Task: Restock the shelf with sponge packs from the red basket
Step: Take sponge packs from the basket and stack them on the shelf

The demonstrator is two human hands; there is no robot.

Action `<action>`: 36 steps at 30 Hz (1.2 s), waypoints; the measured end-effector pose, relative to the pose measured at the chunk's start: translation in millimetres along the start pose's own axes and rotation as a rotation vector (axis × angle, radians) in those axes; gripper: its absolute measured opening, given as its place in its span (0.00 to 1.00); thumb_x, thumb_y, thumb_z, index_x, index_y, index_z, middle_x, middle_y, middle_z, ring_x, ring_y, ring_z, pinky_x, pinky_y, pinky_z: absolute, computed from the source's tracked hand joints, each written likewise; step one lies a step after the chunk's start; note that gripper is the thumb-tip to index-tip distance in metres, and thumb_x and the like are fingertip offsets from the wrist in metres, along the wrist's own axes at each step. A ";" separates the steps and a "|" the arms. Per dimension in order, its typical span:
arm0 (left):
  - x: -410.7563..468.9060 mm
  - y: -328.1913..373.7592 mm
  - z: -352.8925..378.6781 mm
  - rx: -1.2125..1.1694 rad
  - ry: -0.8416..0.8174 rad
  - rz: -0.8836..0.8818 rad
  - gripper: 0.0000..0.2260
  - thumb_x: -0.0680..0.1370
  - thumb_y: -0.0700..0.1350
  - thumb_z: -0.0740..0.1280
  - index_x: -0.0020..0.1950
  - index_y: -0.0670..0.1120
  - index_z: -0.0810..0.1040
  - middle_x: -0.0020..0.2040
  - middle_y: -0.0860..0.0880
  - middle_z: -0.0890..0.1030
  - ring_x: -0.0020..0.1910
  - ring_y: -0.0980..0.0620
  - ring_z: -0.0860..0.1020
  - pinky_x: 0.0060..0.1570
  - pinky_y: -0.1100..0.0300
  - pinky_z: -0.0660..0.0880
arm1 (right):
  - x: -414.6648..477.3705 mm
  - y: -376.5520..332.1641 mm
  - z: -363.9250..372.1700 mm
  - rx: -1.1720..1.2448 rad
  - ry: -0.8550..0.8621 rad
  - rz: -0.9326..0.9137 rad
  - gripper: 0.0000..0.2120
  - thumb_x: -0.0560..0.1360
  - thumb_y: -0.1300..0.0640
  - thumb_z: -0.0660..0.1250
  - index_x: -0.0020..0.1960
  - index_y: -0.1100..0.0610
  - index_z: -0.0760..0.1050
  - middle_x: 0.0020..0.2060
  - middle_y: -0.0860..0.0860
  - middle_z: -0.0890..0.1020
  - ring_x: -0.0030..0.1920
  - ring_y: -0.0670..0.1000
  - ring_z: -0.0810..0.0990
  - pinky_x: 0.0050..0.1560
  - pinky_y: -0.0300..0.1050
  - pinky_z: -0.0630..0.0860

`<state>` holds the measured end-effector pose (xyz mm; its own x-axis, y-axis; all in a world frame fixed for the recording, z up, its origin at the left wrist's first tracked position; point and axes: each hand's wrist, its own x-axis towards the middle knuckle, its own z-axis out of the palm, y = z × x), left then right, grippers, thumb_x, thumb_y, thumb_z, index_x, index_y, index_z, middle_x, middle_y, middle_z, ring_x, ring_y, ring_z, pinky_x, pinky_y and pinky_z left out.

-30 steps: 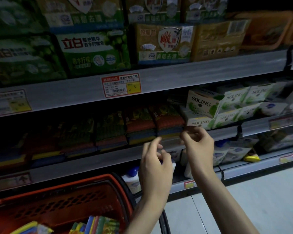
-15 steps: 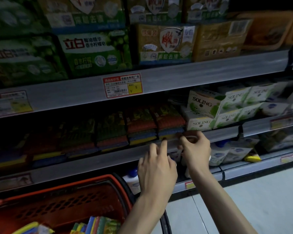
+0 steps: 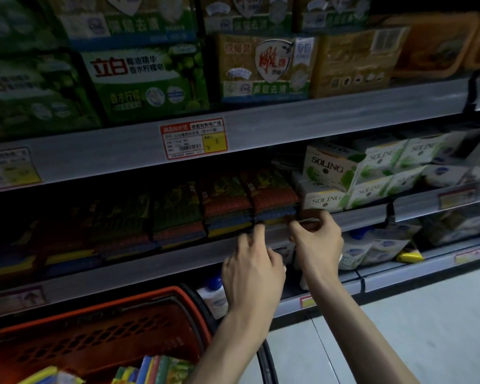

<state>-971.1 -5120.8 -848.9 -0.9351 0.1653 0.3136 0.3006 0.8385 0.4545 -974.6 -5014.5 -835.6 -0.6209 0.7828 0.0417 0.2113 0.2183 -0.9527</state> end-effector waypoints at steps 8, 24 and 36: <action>-2.9 -10.7 -10.8 -0.264 -0.031 -0.094 0.14 0.82 0.48 0.64 0.68 0.56 0.75 0.54 0.55 0.80 0.47 0.50 0.81 0.42 0.53 0.76 | -18.3 -5.2 1.1 0.061 -0.052 -0.087 0.05 0.74 0.56 0.73 0.42 0.50 0.78 0.33 0.47 0.82 0.36 0.45 0.81 0.41 0.45 0.76; 19.9 -33.5 -38.3 -1.211 0.150 -0.783 0.06 0.80 0.38 0.69 0.42 0.41 0.81 0.33 0.50 0.82 0.27 0.58 0.77 0.27 0.65 0.71 | -50.6 -29.2 50.0 0.486 -0.285 0.402 0.15 0.78 0.63 0.69 0.32 0.59 0.77 0.27 0.53 0.79 0.29 0.51 0.73 0.35 0.46 0.69; 20.8 -30.3 -41.1 -1.207 0.105 -0.866 0.09 0.80 0.40 0.70 0.39 0.44 0.80 0.31 0.53 0.82 0.25 0.61 0.76 0.24 0.68 0.70 | -49.7 -39.4 57.8 0.561 -0.230 0.505 0.15 0.78 0.62 0.70 0.33 0.58 0.73 0.25 0.52 0.75 0.20 0.45 0.70 0.25 0.42 0.66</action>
<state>-992.0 -5164.1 -821.9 -0.8985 -0.2285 -0.3748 -0.3080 -0.2802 0.9092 -995.6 -5095.7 -817.6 -0.7047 0.5551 -0.4418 0.1351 -0.5063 -0.8517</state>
